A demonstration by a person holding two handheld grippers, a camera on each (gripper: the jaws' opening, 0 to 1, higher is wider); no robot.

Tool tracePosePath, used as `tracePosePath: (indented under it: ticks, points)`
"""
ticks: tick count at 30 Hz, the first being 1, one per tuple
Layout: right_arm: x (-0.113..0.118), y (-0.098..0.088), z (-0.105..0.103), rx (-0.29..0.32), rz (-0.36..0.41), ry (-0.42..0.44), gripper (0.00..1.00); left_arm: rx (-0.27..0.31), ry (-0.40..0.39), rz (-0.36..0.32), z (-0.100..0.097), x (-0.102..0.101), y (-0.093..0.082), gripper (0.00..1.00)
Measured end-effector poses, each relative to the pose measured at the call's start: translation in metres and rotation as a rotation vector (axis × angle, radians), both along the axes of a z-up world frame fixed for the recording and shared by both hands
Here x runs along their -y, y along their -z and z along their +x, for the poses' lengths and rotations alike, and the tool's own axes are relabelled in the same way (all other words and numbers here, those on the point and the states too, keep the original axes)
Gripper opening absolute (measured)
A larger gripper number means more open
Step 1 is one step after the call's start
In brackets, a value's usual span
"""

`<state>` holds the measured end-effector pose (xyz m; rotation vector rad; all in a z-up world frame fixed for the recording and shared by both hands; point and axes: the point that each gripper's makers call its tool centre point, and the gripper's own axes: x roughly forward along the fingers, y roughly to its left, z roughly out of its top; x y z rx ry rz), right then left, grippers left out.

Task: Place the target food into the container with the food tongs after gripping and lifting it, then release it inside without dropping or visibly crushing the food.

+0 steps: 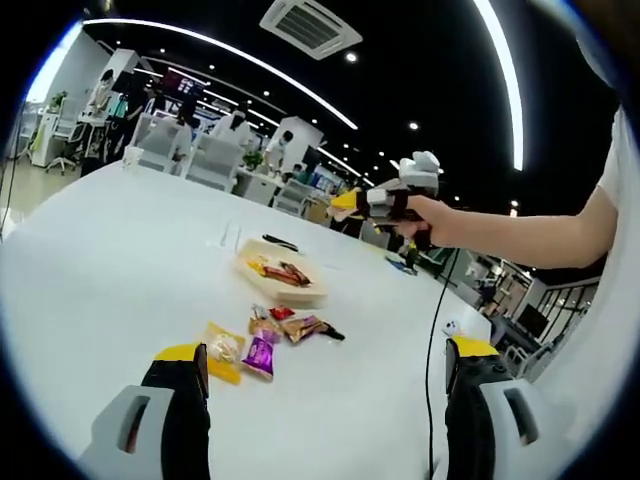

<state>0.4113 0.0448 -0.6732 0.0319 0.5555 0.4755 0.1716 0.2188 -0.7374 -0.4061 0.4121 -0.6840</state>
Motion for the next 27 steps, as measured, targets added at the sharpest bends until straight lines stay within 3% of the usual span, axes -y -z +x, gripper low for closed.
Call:
tracePosePath:
  ticks: [11,18,27]
  points:
    - [0.005,0.007,-0.013,-0.021,-0.040,-0.048,0.29,-0.007,-0.011,0.010,0.004,-0.005,0.004,0.99]
    - [0.007,0.009,-0.019,-0.015,-0.056,-0.064,0.29,-0.013,0.015,0.027,0.003,0.001,0.005,0.99]
    - [0.005,0.026,-0.032,-0.034,-0.060,-0.083,0.28,-0.016,0.010,0.033,0.003,0.002,0.005,0.99]
